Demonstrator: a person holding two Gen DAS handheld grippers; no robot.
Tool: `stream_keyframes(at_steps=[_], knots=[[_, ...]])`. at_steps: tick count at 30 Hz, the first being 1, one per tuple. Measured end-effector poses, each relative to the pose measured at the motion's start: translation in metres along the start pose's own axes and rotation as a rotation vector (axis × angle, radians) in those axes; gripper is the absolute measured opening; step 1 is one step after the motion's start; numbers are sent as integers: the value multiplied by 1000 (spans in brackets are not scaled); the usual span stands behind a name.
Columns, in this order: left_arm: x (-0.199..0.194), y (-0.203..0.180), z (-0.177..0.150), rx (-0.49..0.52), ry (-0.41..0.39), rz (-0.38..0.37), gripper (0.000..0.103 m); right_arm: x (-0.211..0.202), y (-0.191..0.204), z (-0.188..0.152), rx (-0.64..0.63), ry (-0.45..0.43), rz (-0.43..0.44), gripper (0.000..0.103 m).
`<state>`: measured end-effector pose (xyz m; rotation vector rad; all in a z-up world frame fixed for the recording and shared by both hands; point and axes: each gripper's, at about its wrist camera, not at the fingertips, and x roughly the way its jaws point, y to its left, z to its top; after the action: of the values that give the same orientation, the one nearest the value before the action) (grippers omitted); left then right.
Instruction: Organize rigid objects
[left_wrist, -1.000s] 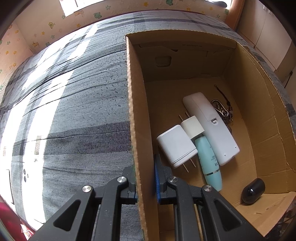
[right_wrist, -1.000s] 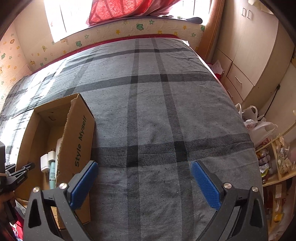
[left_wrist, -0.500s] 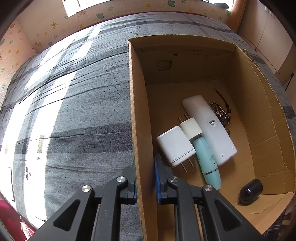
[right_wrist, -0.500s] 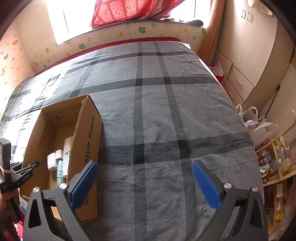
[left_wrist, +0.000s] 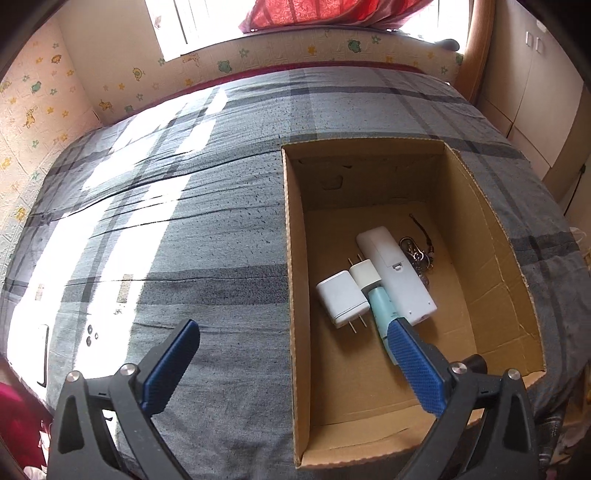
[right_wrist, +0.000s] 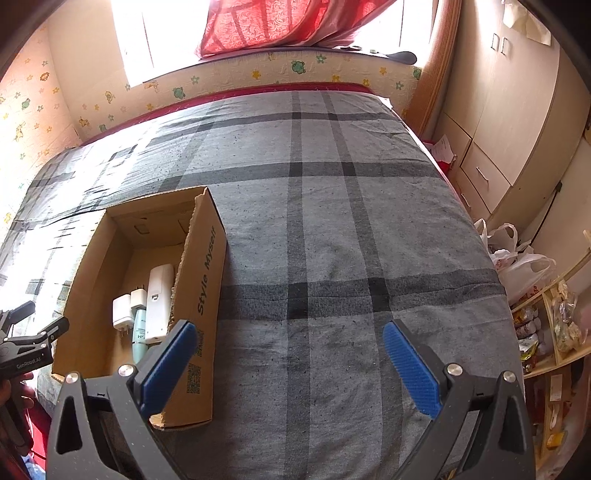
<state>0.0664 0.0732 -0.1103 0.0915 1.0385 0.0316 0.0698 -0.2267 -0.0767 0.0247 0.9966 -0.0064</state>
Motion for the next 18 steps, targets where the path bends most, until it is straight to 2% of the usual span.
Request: stream_keyframes(at_steps=[10,18], knots=[[-74,-15,-26,13,-99,27,103,-48,21,-16,-7,-52,-2,103],[-112,-26,-40,-2,-162,45,103,-82,33,-32,-17,-75,-21,103]])
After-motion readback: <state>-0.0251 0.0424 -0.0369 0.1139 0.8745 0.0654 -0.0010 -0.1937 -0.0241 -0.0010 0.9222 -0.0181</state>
